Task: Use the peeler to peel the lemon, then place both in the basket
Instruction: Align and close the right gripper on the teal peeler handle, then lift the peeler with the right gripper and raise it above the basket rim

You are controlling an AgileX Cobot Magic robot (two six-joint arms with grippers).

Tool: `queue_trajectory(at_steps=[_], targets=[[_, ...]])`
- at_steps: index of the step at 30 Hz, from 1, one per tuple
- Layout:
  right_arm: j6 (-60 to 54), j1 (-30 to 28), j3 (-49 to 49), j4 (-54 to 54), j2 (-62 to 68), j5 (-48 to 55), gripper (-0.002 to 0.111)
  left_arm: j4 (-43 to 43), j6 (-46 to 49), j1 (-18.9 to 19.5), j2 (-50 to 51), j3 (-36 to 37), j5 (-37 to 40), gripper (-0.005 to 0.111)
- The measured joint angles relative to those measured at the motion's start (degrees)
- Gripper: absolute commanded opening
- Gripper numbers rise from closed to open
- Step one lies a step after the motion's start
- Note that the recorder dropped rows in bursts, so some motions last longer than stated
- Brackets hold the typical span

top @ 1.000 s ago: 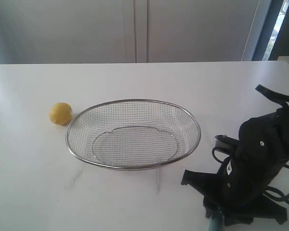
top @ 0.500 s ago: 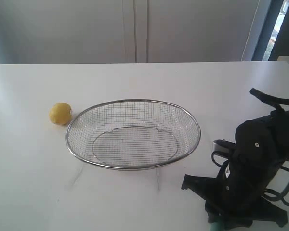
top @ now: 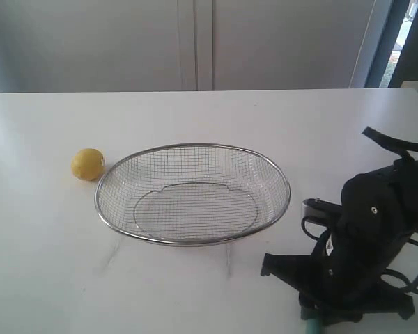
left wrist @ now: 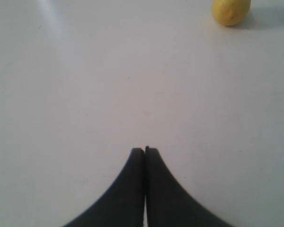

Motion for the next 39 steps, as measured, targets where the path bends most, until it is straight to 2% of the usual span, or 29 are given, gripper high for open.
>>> queue_trajectory(at_steps=[11,39], targets=[[-1.5,0.0,0.0,-4.5,-6.6,-0.2,0.000,0.0,0.0,0.0,0.0,0.0,0.0,0.000],[-6.2,0.0,0.0,-6.4,-9.4,-1.0,0.000,0.0,0.0,0.0,0.0,0.0,0.0,0.000]])
